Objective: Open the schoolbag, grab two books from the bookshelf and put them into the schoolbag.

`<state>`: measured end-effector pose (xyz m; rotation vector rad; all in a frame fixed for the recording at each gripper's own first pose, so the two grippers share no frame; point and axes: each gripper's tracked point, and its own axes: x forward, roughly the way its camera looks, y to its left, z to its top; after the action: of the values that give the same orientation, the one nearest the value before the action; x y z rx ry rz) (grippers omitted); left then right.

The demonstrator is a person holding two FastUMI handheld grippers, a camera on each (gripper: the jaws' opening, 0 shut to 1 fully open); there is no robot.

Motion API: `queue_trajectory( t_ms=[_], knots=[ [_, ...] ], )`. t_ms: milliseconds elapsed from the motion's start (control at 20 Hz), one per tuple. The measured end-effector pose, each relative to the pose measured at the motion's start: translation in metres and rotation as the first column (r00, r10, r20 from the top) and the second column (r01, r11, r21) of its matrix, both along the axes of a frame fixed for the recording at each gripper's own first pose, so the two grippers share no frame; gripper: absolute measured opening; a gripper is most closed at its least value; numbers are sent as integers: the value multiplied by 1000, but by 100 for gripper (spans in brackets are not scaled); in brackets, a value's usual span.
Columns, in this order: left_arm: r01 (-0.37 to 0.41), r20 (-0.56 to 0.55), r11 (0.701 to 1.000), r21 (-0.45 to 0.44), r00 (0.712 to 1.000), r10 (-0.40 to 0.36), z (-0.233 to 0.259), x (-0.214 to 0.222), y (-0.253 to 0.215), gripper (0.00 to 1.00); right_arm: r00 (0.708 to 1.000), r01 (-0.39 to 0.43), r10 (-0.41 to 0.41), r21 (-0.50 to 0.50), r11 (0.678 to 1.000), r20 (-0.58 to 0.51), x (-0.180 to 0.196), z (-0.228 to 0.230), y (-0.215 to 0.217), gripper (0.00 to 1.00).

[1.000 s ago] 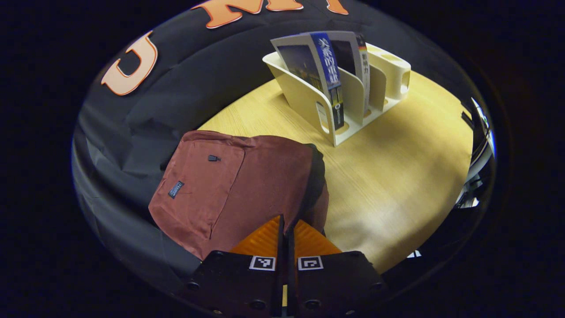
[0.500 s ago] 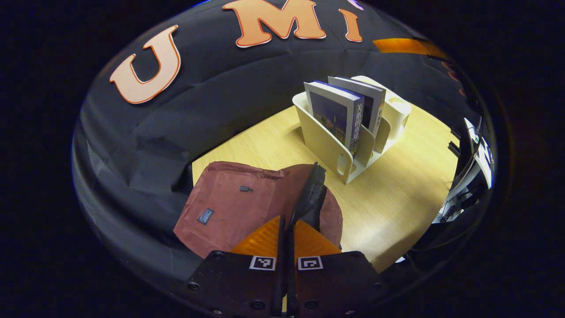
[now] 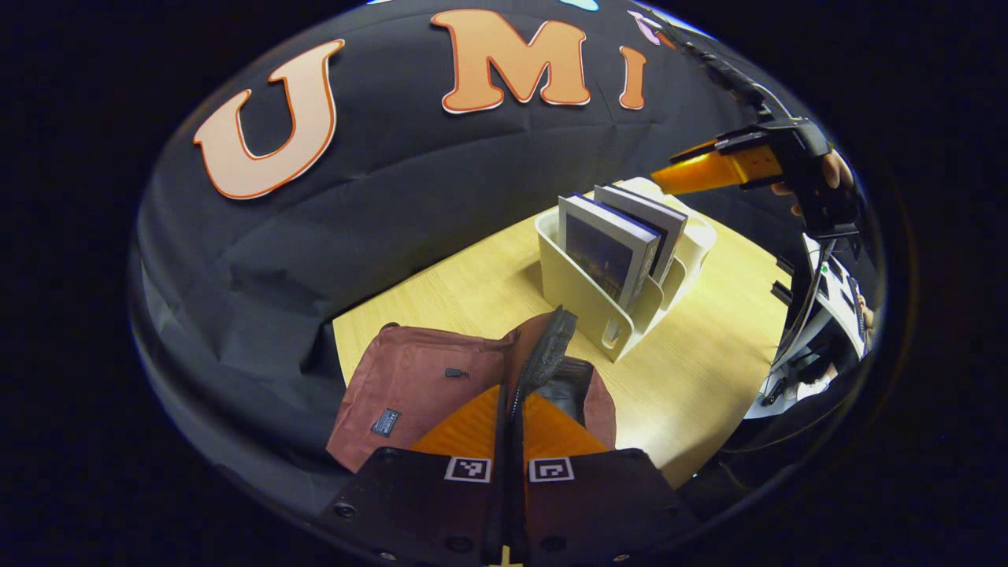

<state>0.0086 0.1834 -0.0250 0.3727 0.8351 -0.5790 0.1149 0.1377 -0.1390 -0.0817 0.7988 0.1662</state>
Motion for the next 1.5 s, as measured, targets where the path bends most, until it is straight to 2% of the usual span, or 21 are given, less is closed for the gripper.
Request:
queue_trajectory(
  t_ms=[100, 300, 550, 850, 1150, 1200, 1300, 1350, 1400, 1450, 1500],
  knots=[
    [20, 9, 1000, 3, 1000, -20, 6, 5, 5, 4, 997, -16, 19, 44, 999, -77, 9, -6, 17, 97],
    [41, 17, 999, -6, 999, -41, 10, 10, 9, 4, 975, 37, -28, 36, 999, -222, 31, -29, 13, 97],
    [29, 17, 999, -37, 999, -28, 7, 7, 11, 4, 906, 112, -104, -3, 994, -411, 44, -66, 11, 97],
    [-9, 10, 998, -69, 1000, 10, 0, 7, 16, 4, 845, 109, -151, -111, 988, -512, 51, -113, 6, 97],
    [-37, -4, 996, -87, 999, 37, -5, 3, 18, 4, 807, 140, -211, -169, 976, -552, 61, -135, 2, 95],
    [-39, -6, 995, -88, 999, 39, -6, 2, 18, 4, 803, 147, -222, -178, 973, -552, 62, -134, 0, 91],
    [-45, -10, 995, -92, 999, 45, -7, 2, 18, 4, 792, 146, -233, -195, 970, -564, 60, -139, -2, 74],
    [-48, -13, 994, -94, 999, 47, -9, 2, 18, 4, 782, 151, -238, -196, 969, -577, 57, -139, -2, 52],
    [-53, -16, 994, -94, 999, 51, -10, 3, 19, 4, 768, 157, -242, -192, 969, -592, 55, -138, -1, 54],
    [-54, -20, 994, -93, 998, 52, -11, 0, 19, 4, 757, 164, -249, -193, 967, -604, 55, -140, 0, 41],
    [-53, -18, 994, -91, 999, 51, -11, -1, 20, 4, 744, 169, -254, -194, 966, -618, 53, -137, -2, 40]
  ],
)
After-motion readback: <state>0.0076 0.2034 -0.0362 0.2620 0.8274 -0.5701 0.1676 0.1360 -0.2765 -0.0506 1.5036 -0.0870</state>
